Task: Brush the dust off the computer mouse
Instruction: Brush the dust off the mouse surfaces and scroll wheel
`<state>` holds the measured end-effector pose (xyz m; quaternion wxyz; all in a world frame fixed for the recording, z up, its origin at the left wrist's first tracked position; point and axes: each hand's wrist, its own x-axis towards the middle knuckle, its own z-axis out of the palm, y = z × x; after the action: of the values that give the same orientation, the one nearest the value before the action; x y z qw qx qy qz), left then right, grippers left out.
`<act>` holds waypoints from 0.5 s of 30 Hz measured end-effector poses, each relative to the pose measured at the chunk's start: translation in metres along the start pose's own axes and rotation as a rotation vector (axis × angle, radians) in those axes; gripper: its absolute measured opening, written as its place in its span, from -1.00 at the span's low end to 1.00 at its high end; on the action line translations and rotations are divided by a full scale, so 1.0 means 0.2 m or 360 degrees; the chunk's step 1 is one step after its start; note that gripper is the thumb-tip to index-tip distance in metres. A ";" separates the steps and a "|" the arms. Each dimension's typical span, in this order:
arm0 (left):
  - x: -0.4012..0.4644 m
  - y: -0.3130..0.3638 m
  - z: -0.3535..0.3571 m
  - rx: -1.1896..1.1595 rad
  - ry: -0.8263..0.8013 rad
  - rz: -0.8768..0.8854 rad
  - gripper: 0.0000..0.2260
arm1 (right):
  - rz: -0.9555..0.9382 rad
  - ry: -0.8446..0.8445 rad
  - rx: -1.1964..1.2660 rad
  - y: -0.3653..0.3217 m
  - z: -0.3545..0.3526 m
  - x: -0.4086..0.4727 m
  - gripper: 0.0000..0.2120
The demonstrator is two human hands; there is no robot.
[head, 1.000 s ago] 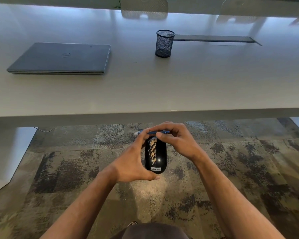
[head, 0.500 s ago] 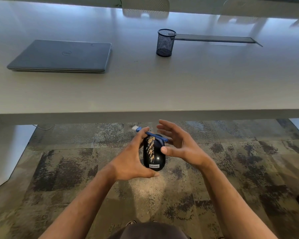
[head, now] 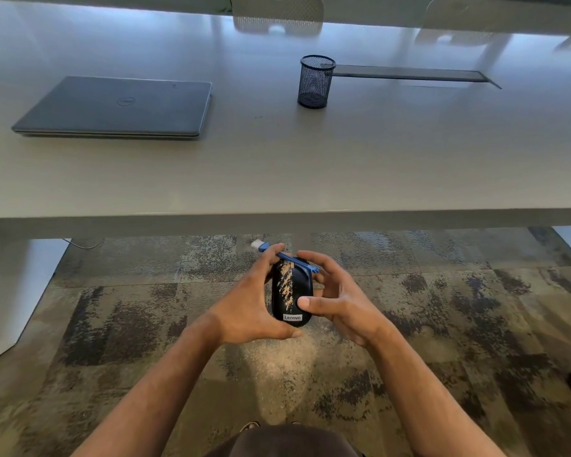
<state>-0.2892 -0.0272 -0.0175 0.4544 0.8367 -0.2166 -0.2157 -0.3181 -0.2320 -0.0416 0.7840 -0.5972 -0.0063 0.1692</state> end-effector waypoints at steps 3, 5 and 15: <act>-0.01 0.00 -0.01 0.0000 0.0015 -0.0003 0.14 | 0.0004 -0.0010 0.0008 -0.01 0.01 0.01 -0.17; -0.01 0.00 -0.01 0.0006 0.0018 -0.0004 0.15 | 0.0001 -0.0014 0.0007 -0.01 0.01 0.01 -0.17; -0.01 0.01 -0.02 -0.0016 -0.0013 -0.0030 0.21 | -0.0058 -0.0004 0.0005 -0.01 0.00 0.01 -0.20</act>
<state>-0.2889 -0.0244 -0.0144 0.4556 0.8356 -0.2094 -0.2244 -0.3159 -0.2317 -0.0407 0.7879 -0.5956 -0.0180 0.1556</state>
